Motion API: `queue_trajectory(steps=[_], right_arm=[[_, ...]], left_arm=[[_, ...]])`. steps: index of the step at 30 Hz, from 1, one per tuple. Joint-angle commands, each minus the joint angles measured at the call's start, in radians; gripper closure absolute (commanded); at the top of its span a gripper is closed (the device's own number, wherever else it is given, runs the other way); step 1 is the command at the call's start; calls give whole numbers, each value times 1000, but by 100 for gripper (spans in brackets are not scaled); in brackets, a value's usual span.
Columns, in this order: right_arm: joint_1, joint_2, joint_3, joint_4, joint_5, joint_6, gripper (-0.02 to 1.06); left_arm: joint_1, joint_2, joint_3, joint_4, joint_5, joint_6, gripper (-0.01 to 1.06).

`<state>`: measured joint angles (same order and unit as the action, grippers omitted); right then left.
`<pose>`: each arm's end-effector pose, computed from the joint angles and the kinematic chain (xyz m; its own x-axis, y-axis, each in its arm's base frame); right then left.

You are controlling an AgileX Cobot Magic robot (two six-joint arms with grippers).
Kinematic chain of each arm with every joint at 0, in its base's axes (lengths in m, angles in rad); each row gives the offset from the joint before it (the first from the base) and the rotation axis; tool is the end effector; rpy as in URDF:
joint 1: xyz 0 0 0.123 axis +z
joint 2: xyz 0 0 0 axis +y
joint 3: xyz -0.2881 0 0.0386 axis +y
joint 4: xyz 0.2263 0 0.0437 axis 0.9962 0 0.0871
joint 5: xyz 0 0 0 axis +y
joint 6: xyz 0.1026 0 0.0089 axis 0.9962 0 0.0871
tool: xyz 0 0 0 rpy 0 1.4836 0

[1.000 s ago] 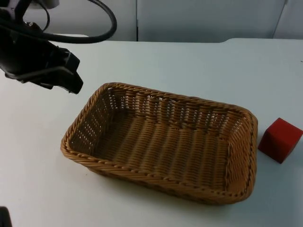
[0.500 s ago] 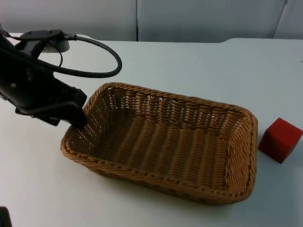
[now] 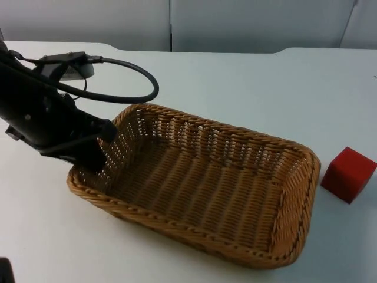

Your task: Pick up the basket with the left hand and place the cube into the basket with the right hand.

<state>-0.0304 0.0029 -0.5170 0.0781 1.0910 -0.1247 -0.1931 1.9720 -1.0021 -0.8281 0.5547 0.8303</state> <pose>-0.0215 0.0078 0.2635 -0.4645 -0.0742 -0.8825 -0.0721 0.9963 -0.0458 0.3253 -0.1044 0.1203 -0.9130 0.2567 -0.3171 0.3635 0.8648 -0.3464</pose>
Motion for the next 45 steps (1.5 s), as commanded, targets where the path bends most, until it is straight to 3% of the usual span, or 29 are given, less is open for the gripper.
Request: queue_trajectory(steps=[1,8,15,21,26,30,32,35,41,45], right_arm=[[2,-3,6,2,-8,-6,103],[2,-3,6,2,-8,-6,103],[2,-3,6,2,-8,-6,103],[2,-3,6,2,-8,-6,103],[2,-3,6,2,-8,-6,103],[2,-3,6,2,-8,-6,103],[2,-3,6,2,-8,-6,103],[2,-3,6,2,-8,-6,103],[2,-3,6,2,-8,-6,103],[2,-3,6,2,-8,-6,103]], left_arm=[[2,15,0,-12,-17,1,105],[50,-20,0,-119,-4,1,105],[121,-123,0,-189,89,1,105],[120,-218,2,-215,107,-10,105],[120,-297,2,-187,69,-87,105],[120,-341,4,-69,26,-205,105],[120,-377,25,-6,-38,-281,105],[120,-449,112,-5,-142,-281,105],[118,-511,213,-38,-208,-259,105],[116,-560,252,-165,-246,-175,105]])
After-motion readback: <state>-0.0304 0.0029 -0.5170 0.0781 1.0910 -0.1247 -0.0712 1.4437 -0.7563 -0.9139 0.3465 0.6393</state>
